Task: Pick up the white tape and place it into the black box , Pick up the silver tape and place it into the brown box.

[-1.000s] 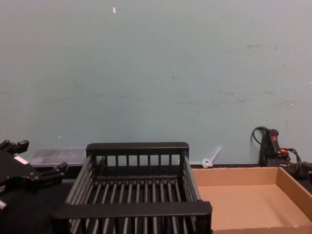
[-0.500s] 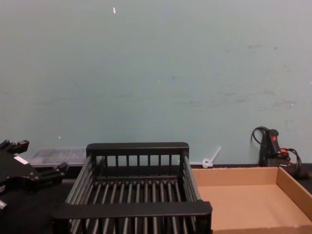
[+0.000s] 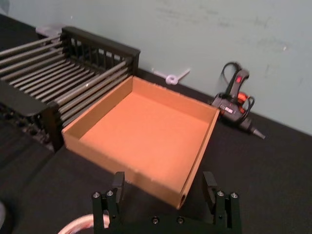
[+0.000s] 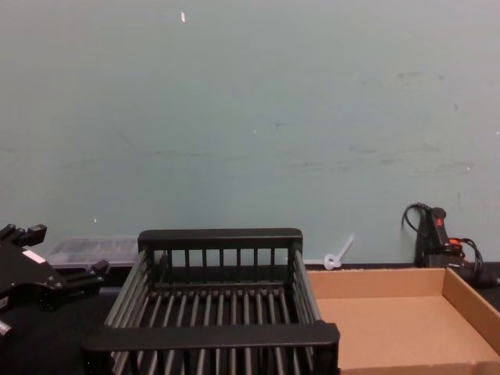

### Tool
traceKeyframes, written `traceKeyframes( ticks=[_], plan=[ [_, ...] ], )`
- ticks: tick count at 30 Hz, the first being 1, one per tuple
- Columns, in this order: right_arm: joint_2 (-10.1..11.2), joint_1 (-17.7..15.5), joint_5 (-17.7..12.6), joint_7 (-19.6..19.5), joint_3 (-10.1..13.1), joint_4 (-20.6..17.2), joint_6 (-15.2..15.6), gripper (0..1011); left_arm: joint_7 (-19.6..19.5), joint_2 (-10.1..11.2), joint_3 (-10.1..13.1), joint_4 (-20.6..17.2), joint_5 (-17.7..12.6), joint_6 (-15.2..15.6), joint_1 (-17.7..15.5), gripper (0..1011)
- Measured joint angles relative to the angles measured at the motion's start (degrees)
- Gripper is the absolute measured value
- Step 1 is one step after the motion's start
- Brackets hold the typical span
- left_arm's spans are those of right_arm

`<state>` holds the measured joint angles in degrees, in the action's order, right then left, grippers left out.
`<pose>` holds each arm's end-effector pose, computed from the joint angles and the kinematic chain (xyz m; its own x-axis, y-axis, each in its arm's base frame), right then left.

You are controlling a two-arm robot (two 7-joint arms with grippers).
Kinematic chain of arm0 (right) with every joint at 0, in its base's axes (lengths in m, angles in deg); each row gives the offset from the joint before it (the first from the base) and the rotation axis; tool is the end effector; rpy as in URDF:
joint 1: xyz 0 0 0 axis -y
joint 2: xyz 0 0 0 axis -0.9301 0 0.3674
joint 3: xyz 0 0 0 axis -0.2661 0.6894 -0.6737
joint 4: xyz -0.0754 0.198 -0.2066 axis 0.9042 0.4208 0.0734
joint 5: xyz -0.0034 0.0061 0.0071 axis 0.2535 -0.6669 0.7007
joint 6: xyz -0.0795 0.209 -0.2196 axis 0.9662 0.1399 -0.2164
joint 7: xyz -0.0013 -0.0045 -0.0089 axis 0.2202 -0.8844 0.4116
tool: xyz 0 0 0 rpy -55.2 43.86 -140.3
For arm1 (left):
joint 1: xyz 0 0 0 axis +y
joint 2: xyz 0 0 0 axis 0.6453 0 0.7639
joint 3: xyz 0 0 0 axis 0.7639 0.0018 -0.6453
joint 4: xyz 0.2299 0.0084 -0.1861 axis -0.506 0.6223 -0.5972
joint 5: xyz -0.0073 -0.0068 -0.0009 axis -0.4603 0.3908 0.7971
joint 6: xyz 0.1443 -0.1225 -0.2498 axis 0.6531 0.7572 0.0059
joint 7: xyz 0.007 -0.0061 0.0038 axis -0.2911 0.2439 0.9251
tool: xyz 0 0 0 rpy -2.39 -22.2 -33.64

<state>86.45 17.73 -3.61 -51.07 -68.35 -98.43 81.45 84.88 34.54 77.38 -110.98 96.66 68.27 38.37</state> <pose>0.3036 -0.1102 -0.2571 0.4979 -0.8528 0.1575 0.8390 0.4278 -0.3362 0.3635 0.0847 -0.3077 0.2924 0.8802 0.3738 -0.9552 0.2875 0.0704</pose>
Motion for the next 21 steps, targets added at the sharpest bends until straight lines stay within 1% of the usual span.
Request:
traceKeyframes(
  ticks=[9,15,21],
  plan=[
    [-0.1,-2.1,-0.5,1.5,0.6,-0.7,3.5,1002,0.0,0.0,0.0,0.0,0.0,0.0,0.0,1001],
    [-0.6,-2.5,-0.5,2.6,0.5,-0.1,4.9,1002,0.0,0.0,0.0,0.0,0.0,0.0,0.0,1001],
    [-1.0,-2.4,0.2,4.0,0.0,0.8,6.6,1002,0.0,0.0,0.0,0.0,0.0,0.0,0.0,1001]
  ],
)
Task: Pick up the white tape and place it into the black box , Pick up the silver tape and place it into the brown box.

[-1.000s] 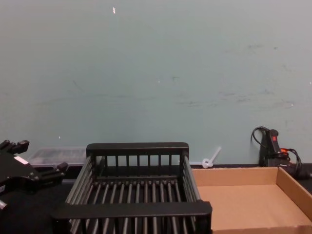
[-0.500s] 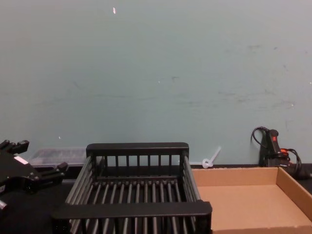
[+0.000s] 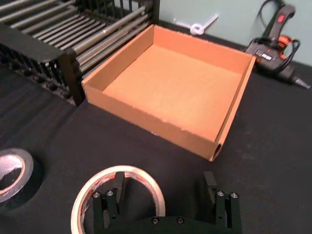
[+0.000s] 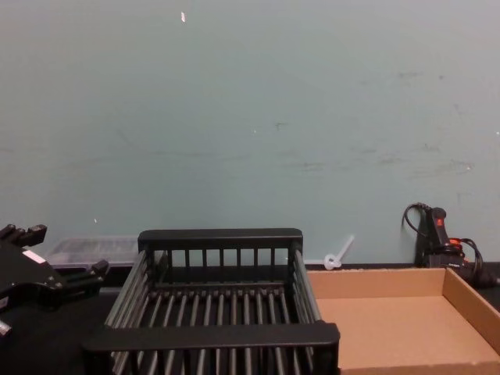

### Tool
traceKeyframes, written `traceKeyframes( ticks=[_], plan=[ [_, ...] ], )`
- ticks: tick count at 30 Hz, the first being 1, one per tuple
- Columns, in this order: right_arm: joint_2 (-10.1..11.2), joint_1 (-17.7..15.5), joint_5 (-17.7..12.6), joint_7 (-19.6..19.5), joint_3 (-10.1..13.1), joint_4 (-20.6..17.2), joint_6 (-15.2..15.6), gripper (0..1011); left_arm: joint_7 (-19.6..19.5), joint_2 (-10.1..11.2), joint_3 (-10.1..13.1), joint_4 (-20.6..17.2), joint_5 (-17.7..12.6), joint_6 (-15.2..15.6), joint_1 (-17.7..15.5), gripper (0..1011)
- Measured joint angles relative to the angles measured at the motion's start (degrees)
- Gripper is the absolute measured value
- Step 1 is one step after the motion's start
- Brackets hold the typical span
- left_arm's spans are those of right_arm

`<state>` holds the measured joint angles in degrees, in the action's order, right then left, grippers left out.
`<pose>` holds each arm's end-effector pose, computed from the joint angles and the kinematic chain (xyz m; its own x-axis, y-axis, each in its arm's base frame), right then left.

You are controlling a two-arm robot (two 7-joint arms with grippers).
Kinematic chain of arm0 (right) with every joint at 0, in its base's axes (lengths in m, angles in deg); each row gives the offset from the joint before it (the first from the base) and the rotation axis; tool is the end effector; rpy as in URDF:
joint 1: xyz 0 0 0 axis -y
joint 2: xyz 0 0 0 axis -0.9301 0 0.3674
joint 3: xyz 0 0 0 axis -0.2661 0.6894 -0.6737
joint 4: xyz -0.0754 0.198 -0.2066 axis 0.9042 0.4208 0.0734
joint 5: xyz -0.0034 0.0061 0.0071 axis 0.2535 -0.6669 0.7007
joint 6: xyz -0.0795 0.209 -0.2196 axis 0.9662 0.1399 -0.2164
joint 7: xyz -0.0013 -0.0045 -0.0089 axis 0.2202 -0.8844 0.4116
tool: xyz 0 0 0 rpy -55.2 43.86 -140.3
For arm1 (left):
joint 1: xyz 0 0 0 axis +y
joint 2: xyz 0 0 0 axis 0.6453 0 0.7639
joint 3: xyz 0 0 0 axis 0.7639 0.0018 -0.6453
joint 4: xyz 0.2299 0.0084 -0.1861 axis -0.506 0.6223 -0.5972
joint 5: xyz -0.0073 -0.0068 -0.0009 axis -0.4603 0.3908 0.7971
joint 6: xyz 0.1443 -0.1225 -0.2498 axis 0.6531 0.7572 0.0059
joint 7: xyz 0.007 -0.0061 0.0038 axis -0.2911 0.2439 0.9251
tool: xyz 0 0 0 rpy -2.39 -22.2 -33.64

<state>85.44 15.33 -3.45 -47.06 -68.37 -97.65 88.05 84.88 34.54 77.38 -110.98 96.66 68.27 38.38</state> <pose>0.2922 -0.1091 -0.2759 0.5431 -0.8370 0.0675 0.7527 0.4496 -0.4810 0.3634 0.0847 -0.3078 0.2925 0.8802 0.3737 -0.9552 0.2875 0.0705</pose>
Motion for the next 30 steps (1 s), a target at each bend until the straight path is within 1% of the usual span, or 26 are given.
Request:
traceKeyframes(
  ticks=[7,21,30],
  plan=[
    [-0.6,0.3,1.0,1.4,-0.3,1.1,1.4,1002,0.0,0.0,0.0,0.0,0.0,0.0,0.0,1001],
    [-2.0,0.6,2.3,3.3,-0.1,2.3,2.5,1002,0.0,0.0,0.0,0.0,0.0,0.0,0.0,1001],
    [-2.6,0.6,2.7,3.7,0.4,2.8,2.7,1002,0.0,0.0,0.0,0.0,0.0,0.0,0.0,1001]
  ],
)
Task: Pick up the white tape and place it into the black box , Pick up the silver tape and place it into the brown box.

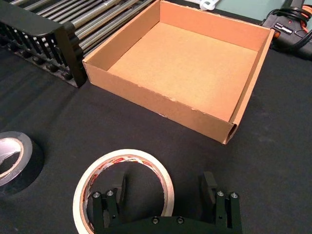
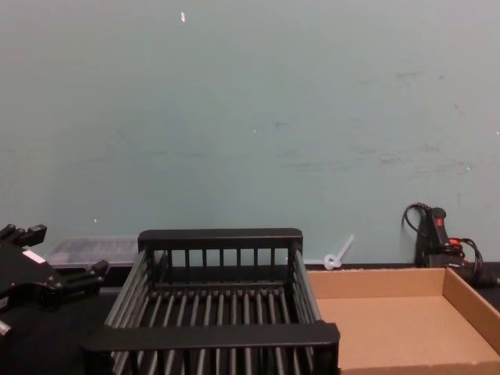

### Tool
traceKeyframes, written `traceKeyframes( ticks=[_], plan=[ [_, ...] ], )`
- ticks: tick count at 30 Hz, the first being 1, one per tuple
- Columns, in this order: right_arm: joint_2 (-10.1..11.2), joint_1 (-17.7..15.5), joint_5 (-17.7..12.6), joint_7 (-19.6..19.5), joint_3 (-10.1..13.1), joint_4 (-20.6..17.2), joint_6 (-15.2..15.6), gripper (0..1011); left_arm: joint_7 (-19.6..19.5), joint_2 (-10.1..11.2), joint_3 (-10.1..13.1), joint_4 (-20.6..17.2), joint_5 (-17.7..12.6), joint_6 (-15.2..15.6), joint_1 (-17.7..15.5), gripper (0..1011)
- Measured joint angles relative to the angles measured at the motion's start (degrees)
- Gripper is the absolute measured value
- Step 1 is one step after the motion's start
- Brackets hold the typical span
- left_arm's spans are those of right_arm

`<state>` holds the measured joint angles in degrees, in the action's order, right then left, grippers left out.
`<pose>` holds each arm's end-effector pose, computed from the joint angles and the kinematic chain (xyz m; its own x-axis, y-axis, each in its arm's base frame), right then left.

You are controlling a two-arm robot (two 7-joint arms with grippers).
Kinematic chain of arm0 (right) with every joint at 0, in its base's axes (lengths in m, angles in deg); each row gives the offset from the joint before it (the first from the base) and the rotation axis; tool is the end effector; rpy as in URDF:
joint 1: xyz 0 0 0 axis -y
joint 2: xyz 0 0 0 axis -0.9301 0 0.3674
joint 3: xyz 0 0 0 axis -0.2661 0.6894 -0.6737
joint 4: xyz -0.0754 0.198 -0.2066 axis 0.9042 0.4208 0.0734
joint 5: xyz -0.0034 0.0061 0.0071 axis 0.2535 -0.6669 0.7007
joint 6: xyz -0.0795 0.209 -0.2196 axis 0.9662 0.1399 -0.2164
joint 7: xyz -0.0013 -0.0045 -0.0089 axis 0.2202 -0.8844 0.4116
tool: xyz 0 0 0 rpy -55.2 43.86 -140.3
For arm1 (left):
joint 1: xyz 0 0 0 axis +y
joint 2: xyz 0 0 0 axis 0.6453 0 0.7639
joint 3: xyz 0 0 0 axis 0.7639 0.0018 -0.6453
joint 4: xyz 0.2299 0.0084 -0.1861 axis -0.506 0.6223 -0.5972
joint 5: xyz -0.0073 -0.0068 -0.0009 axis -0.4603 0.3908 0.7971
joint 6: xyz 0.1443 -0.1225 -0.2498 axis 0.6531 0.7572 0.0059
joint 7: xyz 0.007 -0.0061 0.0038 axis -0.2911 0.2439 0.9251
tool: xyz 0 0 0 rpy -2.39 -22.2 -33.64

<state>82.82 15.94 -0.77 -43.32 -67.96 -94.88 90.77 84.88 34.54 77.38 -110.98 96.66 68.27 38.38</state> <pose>0.2956 -0.1095 -0.2889 0.5580 -0.8293 0.0293 0.7096 0.4586 -0.5350 0.3634 0.0847 -0.3078 0.2925 0.8802 0.3737 -0.9552 0.2875 0.0705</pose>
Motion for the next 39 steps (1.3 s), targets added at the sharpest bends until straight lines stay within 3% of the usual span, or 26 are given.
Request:
traceKeyframes(
  ticks=[39],
  plan=[
    [-0.7,-0.1,-0.2,0.7,0.5,0.9,0.9,1002,0.0,0.0,0.0,0.0,0.0,0.0,0.0,1001]
  ],
)
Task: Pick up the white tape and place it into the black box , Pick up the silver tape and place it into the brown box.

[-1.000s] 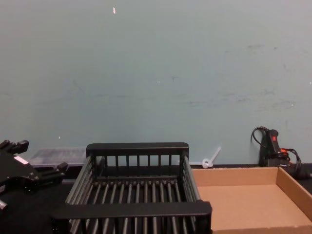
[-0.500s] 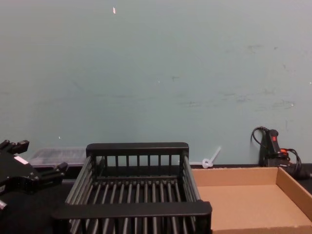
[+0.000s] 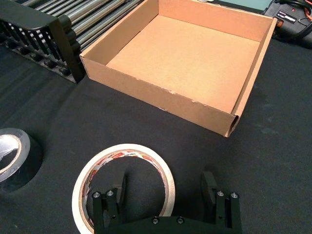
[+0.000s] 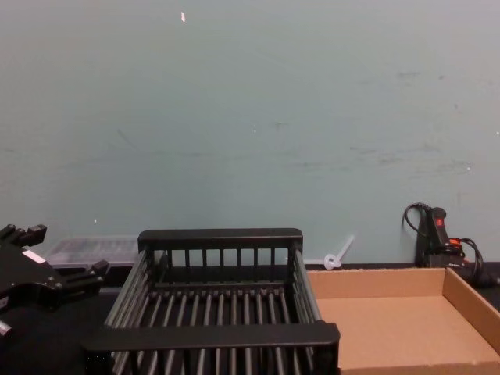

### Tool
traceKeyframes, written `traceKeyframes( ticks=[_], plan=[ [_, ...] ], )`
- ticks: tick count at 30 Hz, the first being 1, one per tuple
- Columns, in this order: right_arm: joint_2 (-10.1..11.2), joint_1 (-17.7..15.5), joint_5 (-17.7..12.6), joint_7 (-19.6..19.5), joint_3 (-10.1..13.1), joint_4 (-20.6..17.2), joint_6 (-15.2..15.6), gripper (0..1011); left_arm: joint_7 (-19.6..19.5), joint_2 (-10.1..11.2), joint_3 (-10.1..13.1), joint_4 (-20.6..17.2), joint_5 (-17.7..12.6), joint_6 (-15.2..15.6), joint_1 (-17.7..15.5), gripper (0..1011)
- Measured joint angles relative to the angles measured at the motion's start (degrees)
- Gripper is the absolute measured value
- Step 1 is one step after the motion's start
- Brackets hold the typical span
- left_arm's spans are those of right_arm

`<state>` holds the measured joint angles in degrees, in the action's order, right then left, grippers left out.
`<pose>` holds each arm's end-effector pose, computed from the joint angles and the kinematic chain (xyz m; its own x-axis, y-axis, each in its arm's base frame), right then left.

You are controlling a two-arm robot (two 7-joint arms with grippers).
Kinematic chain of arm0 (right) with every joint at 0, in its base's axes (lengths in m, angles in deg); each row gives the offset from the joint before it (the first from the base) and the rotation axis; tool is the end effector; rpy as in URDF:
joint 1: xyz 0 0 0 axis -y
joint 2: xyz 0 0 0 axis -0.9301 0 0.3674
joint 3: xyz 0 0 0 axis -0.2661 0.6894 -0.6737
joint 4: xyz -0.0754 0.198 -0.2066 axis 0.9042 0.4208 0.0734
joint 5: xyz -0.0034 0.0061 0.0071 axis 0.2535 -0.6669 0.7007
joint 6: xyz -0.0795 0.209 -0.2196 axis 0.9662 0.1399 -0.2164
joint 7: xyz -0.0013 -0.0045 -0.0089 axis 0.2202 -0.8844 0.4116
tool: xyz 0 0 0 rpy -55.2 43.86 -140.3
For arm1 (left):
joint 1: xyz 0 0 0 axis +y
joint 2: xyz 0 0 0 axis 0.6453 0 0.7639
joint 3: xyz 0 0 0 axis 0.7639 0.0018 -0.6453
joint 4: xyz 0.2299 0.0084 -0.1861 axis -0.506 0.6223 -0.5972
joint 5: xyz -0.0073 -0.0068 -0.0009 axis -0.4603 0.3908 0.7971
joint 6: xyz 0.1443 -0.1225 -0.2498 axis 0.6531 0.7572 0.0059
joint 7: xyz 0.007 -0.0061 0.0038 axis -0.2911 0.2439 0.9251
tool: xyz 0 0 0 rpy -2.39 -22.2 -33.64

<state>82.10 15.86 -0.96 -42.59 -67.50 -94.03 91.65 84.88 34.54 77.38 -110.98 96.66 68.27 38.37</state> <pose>0.2957 -0.1112 -0.2930 0.5509 -0.8345 0.0043 0.6992 0.4588 -0.5483 0.3635 0.0847 -0.3077 0.2924 0.8802 0.3738 -0.9552 0.2875 0.0704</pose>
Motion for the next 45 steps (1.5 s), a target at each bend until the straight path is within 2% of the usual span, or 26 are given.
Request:
traceKeyframes(
  ticks=[10,17,18,21,22,25,26,29,31,33,39,45],
  plan=[
    [0.0,0.0,0.0,0.0,0.0,0.0,0.0,979,0.0,0.0,0.0,0.0,0.0,0.0,0.0,1001],
    [0.0,0.0,0.0,-0.1,-0.1,-0.1,-0.1,821,0.0,0.0,0.0,0.0,0.0,0.0,0.0,1001],
    [0.0,0.0,0.0,-0.1,-0.1,-0.1,-0.1,767,0.0,0.0,0.0,0.0,0.0,0.0,0.0,1001],
    [0.0,0.0,0.0,-0.1,-0.1,-0.1,-0.1,691,0.0,0.0,0.0,0.0,0.0,0.0,0.0,1001],
    [0.0,0.0,0.0,-0.1,-0.1,-0.1,-0.1,630,0.0,0.0,0.0,0.0,0.0,0.0,0.0,1002],
    [0.0,0.0,0.0,-0.1,-0.1,-0.1,-0.1,592,0.0,0.0,0.0,0.0,0.0,0.0,0.0,1001],
    [0.0,0.0,0.0,-0.1,-0.1,-0.1,-0.1,509,0.0,0.0,0.0,0.0,0.0,0.0,0.0,1001],
    [0.0,0.0,0.0,-0.1,-0.1,-0.1,-0.1,416,0.0,0.0,0.0,0.0,0.0,0.0,0.0,1001],
    [0.0,0.0,0.0,-0.1,-0.1,-0.1,-0.1,307,0.0,0.0,0.0,0.0,0.0,0.0,0.0,1001],
    [0.0,0.0,0.0,-0.1,-0.1,-0.1,-0.1,285,0.0,0.0,0.0,0.0,0.0,0.0,0.0,1001],
    [0.0,0.0,0.0,-0.1,-0.1,-0.1,-0.1,93,0.0,0.0,0.0,0.0,0.0,0.0,0.0,1001],
    [0.0,0.0,0.0,-0.1,-0.1,-0.1,-0.1,82,0.0,0.0,0.0,0.0,0.0,0.0,0.0,1001]
  ],
)
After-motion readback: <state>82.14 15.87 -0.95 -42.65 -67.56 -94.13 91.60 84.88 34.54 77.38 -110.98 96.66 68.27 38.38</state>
